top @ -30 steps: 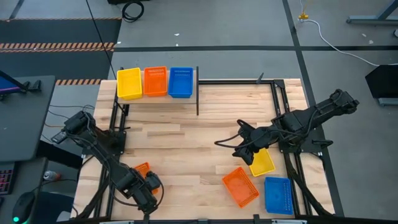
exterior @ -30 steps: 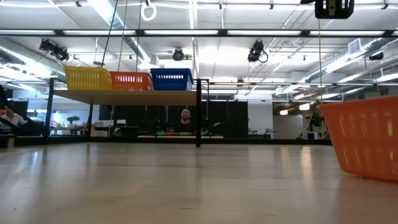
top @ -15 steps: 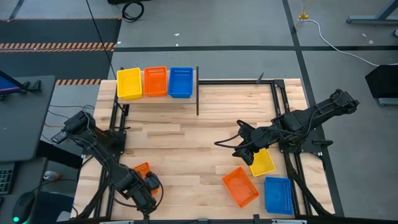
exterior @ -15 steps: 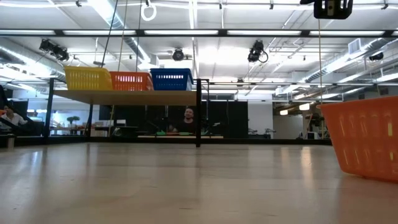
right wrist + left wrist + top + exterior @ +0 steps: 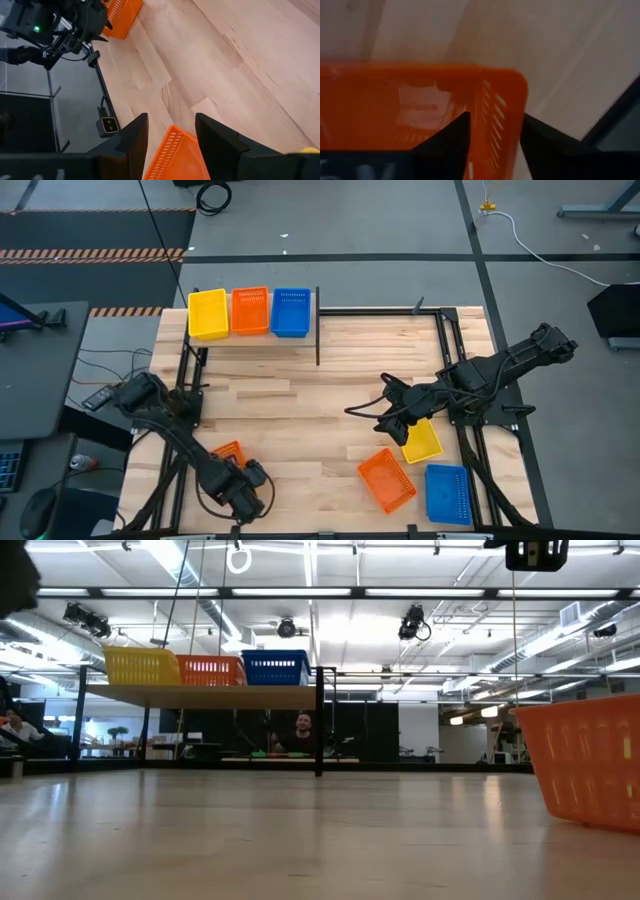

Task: Stack baskets on shelf by color
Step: Stack the left orange bin on top of the orange bin on the shelf

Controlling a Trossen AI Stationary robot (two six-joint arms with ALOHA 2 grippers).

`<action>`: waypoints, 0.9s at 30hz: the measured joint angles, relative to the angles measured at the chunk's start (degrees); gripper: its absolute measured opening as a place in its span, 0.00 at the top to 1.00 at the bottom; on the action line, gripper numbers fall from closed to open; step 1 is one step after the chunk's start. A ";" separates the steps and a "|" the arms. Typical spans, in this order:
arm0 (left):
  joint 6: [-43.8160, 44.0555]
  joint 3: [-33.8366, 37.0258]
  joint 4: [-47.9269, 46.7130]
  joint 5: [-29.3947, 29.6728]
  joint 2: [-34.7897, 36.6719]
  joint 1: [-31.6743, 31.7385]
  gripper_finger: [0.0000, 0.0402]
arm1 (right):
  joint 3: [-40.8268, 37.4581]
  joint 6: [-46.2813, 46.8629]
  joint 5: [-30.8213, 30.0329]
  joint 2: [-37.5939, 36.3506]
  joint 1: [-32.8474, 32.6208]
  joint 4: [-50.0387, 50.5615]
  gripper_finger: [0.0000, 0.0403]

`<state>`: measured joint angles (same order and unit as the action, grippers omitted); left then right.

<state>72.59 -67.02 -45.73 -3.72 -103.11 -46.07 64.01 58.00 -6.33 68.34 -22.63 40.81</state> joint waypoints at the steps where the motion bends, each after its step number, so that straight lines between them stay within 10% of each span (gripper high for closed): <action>1: -0.43 0.00 0.25 0.28 -0.05 0.40 0.63 | 0.00 0.10 0.01 0.00 0.00 0.01 0.58; 7: -4.63 -0.18 2.14 1.17 0.06 4.49 0.96 | 0.00 0.43 -0.07 0.00 0.00 0.03 0.58; 27: -45.37 -28.71 -29.98 10.39 0.11 23.03 0.99 | 0.00 4.77 -0.41 0.00 1.34 4.64 0.58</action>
<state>27.21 -95.73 -75.71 6.67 -103.00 -23.04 64.01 62.78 -6.73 68.34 -21.29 45.45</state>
